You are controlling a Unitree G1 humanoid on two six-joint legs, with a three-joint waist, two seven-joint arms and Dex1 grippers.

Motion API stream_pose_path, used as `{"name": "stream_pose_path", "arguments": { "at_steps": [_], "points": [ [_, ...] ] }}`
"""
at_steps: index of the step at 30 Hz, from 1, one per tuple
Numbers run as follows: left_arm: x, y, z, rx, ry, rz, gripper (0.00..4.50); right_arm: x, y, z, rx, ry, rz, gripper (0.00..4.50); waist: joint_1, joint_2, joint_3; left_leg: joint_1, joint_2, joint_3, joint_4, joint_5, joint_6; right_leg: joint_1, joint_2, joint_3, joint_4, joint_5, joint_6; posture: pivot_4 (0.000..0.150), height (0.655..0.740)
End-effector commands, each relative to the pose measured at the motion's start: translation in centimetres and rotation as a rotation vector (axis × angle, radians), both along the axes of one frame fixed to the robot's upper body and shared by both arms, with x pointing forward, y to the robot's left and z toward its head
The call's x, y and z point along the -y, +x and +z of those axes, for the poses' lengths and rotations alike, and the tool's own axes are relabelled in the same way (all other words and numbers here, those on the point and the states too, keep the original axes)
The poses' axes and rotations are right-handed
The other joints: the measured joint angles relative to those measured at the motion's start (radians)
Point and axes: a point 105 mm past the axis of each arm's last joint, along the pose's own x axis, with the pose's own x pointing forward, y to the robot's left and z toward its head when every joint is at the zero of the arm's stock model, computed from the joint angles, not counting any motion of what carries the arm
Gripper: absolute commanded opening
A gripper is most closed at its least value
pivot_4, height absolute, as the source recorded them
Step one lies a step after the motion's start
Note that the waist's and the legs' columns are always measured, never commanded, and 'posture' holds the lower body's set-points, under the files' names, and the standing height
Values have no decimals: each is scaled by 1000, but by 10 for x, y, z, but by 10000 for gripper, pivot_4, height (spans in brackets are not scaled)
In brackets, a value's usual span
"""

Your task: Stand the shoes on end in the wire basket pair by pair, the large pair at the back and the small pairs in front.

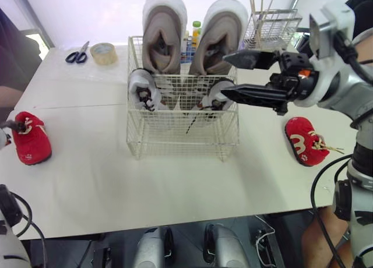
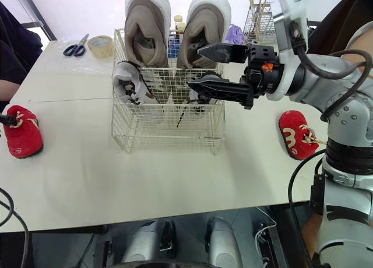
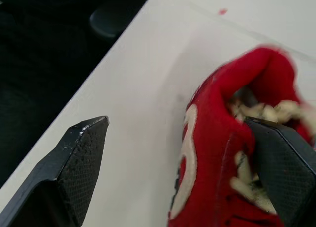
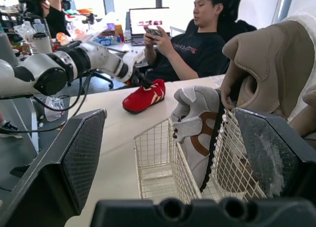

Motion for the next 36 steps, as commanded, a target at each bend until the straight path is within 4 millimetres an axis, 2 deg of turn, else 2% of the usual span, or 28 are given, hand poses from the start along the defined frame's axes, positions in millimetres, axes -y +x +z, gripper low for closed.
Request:
{"name": "stream_pose_path", "arguments": {
  "at_steps": [1,5,8,10,12,13,15,17,18,21,23,25,27,29,33,36],
  "points": [
    [7,-9,33,90,-9,-55,44812,6,-6,10,58,6,-17,45000,-2,0,0,0,0,0,0,0,0,0,0,0,0,0,0,1500,7400],
    [43,-9,68,206,-20,-225,44812,16,-3,13,50,19,-75,45000,2,-3,1,0,0,0,0,0,0,0,0,0,0,0,0,1500,7400],
    [84,-5,94,330,-40,-409,44812,29,-1,17,45,25,-141,45000,6,-3,1,0,-1,-1,1,0,0,1,-1,0,0,0,0,1500,7400],
    [122,-3,122,485,-41,-599,44812,42,0,21,46,21,-209,45000,12,-3,1,1,-1,-1,1,0,0,2,-1,0,0,0,0,1500,7400],
    [177,-9,150,639,-41,-878,44812,64,4,25,46,4,-336,45000,19,-3,1,1,-1,-1,1,0,0,3,-1,0,-1,0,0,1500,7400],
    [206,-17,157,693,-37,-1038,44812,78,8,28,40,-3,-433,45000,23,-3,1,1,-1,-2,1,0,0,3,-1,-1,-1,0,0,1500,7400],
    [244,-31,160,746,-56,-1255,44812,103,17,28,19,-24,-604,45000,22,-3,1,1,-1,-2,2,0,0,3,-1,0,-1,0,0,1500,7400],
    [268,-38,159,770,-97,-1401,44812,126,23,20,-43,-53,-770,45000,22,-2,0,2,-1,-1,2,0,0,4,-1,0,-1,0,0,1500,7400],
    [275,-41,159,778,-109,-1449,44812,134,24,16,-71,-64,-822,45000,22,-2,0,3,-1,-1,1,0,0,5,-1,0,-1,0,0,1500,7400],
    [297,-47,152,782,-167,-1595,44812,156,21,-18,-154,-180,-969,45000,21,-2,0,5,0,-1,1,1,-1,6,0,0,1,0,0,1500,7400],
    [305,-50,148,776,-179,-1642,44812,163,15,-33,-179,-222,-1010,45000,22,-2,0,6,0,-1,1,1,-1,7,1,0,1,0,0,1500,7400],
    [314,-48,142,763,-198,-1682,44812,165,8,-57,-165,-218,-1046,45000,25,-2,0,6,0,-1,1,1,-1,6,1,2,1,0,0,1500,7400],
    [320,-48,139,766,-218,-1707,44812,168,2,-72,-137,-191,-1094,45000,28,-3,0,7,0,-2,1,1,-1,9,2,1,0,0,0,1500,7400],
    [323,-47,136,764,-226,-1710,44812,180,-3,-88,-139,-168,-1194,45000,28,-2,0,7,0,-2,2,1,-1,9,2,1,-1,0,0,1500,7400],
    [329,-46,129,747,-241,-1715,44812,193,-20,-124,-141,-229,-1277,45000,26,-2,0,7,-1,-3,2,1,-1,10,2,1,-2,0,0,1500,7400],
    [333,-45,124,735,-235,-1711,44812,203,-30,-136,-141,-236,-1322,45000,25,-2,0,7,-1,-4,2,1,-1,11,2,1,-1,0,0,1500,7400]
  ]
}}
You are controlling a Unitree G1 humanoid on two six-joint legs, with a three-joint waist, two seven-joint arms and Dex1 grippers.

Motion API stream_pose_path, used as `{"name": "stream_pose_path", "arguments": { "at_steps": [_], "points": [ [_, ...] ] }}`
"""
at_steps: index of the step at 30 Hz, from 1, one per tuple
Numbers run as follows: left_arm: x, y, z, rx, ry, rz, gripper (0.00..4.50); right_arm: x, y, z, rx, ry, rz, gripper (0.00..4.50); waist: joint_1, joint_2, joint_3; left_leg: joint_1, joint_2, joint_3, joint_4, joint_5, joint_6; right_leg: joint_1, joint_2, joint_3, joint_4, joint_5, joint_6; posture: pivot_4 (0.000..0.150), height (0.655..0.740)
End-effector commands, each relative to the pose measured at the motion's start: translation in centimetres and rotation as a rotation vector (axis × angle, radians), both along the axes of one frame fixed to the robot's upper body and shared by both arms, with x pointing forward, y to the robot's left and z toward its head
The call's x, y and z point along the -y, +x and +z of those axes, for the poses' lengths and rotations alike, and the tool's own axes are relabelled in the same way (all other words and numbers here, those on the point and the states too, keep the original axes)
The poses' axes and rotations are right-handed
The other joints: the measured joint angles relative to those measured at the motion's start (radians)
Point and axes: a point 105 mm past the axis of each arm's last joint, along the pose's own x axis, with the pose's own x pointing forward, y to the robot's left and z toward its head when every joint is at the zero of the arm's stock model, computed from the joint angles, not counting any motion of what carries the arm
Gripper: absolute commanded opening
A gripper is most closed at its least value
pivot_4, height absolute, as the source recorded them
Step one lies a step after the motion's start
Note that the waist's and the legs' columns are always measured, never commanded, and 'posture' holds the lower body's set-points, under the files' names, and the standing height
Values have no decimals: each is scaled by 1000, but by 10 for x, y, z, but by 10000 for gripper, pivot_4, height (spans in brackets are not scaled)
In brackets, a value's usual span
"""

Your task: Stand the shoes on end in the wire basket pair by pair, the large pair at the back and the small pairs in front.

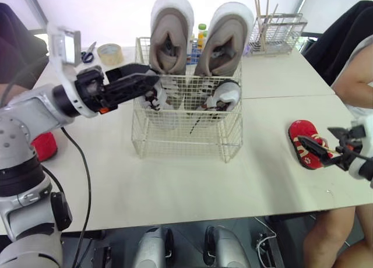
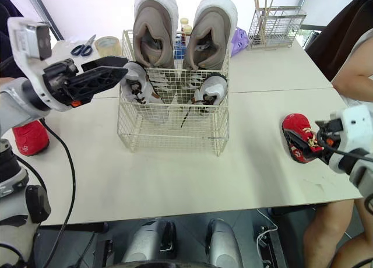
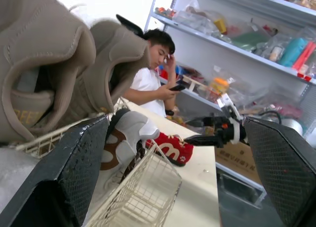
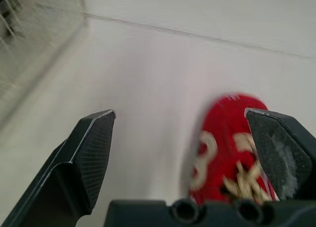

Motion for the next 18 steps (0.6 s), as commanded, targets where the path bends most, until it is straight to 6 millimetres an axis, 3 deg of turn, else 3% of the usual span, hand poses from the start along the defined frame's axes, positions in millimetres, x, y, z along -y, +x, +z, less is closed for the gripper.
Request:
{"name": "stream_pose_path", "arguments": {
  "at_steps": [1,7,18],
  "points": [
    [5,-5,4,43,-4,-7,44812,14,-9,9,91,-63,-65,45000,-1,0,0,0,0,0,0,0,0,0,0,0,0,0,0,1500,7400],
    [12,-8,-2,41,10,-30,44812,24,-15,-17,69,19,-115,45000,-1,0,0,2,0,0,0,0,0,2,1,0,0,0,0,1500,7400],
    [19,-25,-7,51,73,-78,44812,41,6,-40,52,128,-164,45000,0,1,0,7,0,0,-1,0,1,6,1,1,0,-2,-4,1500,7400]
  ]
}}
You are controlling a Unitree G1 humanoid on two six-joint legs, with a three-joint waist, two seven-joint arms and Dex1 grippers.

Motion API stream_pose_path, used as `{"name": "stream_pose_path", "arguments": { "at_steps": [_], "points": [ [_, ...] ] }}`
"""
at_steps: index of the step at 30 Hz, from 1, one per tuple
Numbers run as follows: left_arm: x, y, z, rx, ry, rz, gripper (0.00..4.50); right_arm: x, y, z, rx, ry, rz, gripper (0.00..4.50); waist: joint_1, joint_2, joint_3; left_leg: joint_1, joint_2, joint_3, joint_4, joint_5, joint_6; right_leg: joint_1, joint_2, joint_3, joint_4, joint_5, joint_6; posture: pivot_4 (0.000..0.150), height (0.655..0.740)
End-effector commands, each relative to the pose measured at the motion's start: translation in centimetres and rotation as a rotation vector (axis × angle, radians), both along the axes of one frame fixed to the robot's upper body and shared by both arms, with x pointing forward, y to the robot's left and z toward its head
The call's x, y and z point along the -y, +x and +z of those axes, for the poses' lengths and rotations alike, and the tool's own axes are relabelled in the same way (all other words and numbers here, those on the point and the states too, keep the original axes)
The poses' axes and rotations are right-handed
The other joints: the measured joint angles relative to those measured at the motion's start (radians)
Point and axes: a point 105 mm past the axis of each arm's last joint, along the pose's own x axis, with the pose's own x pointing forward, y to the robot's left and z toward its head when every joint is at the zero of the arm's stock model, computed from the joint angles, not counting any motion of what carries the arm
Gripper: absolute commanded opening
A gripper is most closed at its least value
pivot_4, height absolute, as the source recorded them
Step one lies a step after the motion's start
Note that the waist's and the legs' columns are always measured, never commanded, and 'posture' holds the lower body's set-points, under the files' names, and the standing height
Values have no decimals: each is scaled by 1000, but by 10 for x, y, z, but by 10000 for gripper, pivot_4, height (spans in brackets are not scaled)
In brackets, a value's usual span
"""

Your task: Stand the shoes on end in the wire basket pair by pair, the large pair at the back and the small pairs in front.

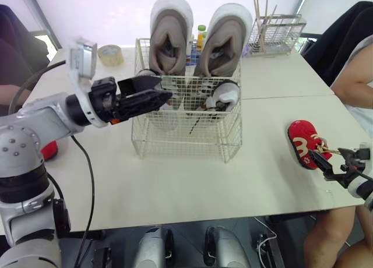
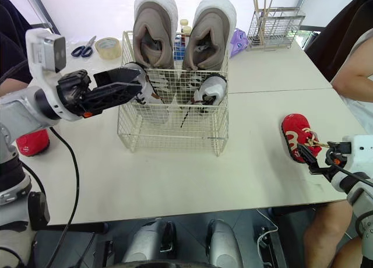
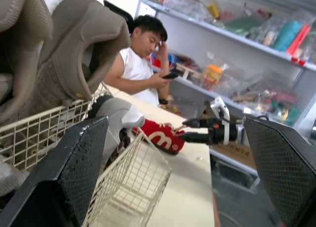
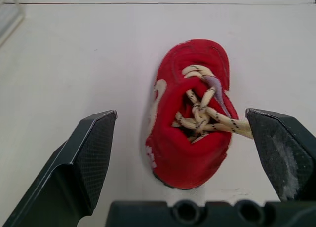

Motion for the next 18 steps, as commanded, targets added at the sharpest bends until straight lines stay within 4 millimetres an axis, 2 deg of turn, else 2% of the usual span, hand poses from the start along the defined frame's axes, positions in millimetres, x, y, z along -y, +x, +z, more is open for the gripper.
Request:
{"name": "stream_pose_path", "arguments": {
  "at_steps": [1,7,14,18],
  "points": [
    [5,-12,7,47,12,-38,44812,4,6,1,14,-16,-6,45000,-1,0,0,0,0,0,0,0,0,0,0,0,0,0,0,1500,7400],
    [5,-15,7,50,25,-16,44812,7,10,-15,-38,1,-18,45000,0,0,0,2,0,0,0,0,0,2,0,0,0,0,0,1500,7400],
    [4,-14,6,52,41,10,44812,3,23,-26,-60,1,0,45000,-1,0,0,3,0,0,0,0,0,2,0,0,0,0,-1,1500,7400],
    [4,-11,6,56,49,24,45000,3,31,-22,-35,-3,5,32495,-1,1,0,3,0,0,0,0,0,2,0,0,0,0,0,1500,7400]
  ]
}}
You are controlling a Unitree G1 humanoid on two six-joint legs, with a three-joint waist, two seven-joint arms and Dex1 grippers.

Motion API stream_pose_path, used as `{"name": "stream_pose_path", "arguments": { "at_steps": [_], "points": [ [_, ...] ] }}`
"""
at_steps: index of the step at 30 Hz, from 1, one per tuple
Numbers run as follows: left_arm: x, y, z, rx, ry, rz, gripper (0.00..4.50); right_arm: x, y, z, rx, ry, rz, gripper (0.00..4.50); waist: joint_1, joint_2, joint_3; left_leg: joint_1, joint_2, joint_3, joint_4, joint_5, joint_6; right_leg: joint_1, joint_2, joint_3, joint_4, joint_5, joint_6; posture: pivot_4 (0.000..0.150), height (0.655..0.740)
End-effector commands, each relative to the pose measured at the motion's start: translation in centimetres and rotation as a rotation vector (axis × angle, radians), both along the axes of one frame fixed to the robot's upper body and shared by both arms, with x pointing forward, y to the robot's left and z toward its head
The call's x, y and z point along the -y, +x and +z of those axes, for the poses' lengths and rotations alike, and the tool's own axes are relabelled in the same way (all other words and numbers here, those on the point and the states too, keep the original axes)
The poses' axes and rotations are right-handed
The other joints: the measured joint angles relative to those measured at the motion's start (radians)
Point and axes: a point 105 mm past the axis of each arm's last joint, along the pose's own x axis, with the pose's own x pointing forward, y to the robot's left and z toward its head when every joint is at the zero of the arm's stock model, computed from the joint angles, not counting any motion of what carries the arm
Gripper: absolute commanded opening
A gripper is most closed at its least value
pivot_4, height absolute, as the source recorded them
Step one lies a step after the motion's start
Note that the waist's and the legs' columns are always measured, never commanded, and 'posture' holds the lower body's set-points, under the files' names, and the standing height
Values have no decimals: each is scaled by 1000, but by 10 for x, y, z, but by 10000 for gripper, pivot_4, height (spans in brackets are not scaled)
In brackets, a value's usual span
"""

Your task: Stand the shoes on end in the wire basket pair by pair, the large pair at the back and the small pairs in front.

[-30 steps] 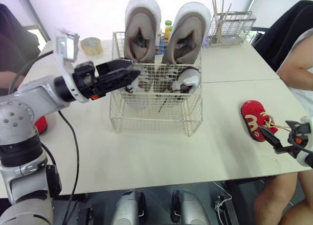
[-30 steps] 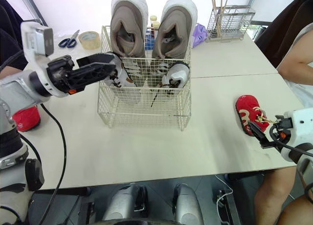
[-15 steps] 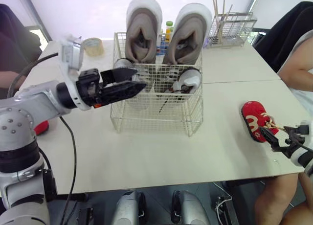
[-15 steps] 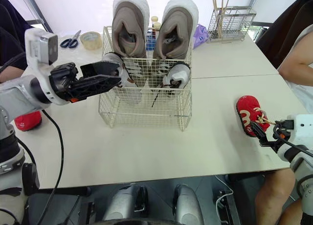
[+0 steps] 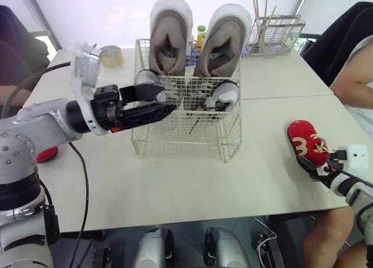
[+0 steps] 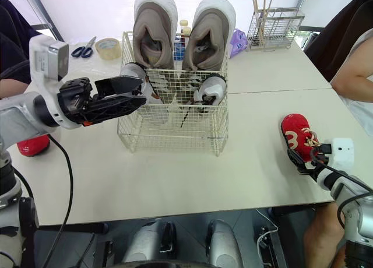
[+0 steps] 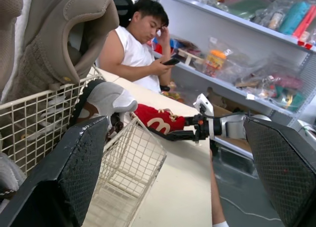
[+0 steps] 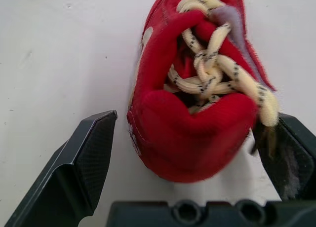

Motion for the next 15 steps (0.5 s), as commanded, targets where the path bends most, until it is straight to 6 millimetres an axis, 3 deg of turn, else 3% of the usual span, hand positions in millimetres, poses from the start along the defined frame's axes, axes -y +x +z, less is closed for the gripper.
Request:
{"name": "stream_pose_path", "arguments": {
  "at_steps": [1,2,6,8,11,15],
  "points": [
    [1,-3,7,52,7,7,45000,3,8,15,60,-35,4,28177,-1,0,0,0,0,0,0,0,0,0,0,0,0,0,0,1500,7400],
    [1,-2,6,54,10,11,45000,3,9,15,61,-36,5,22265,-1,0,0,0,0,0,0,0,0,0,0,0,0,0,0,1500,7400],
    [0,1,6,61,10,25,45000,7,12,26,95,-71,6,8026,0,0,0,0,0,0,0,0,0,0,0,0,0,0,0,1500,7400],
    [-1,4,7,63,6,28,45000,8,15,39,129,-97,7,4853,-1,0,0,0,0,0,0,0,0,0,0,0,0,0,0,1500,7400],
    [-4,11,11,67,-19,36,45000,9,22,84,243,-133,27,4307,-2,7,3,0,0,1,0,0,0,0,0,0,0,0,0,1500,7400],
    [-15,27,20,40,-78,36,45000,-9,23,182,468,-258,169,4307,-2,15,7,0,0,2,0,0,0,-1,0,1,0,1,1,1500,7400]
  ]
}}
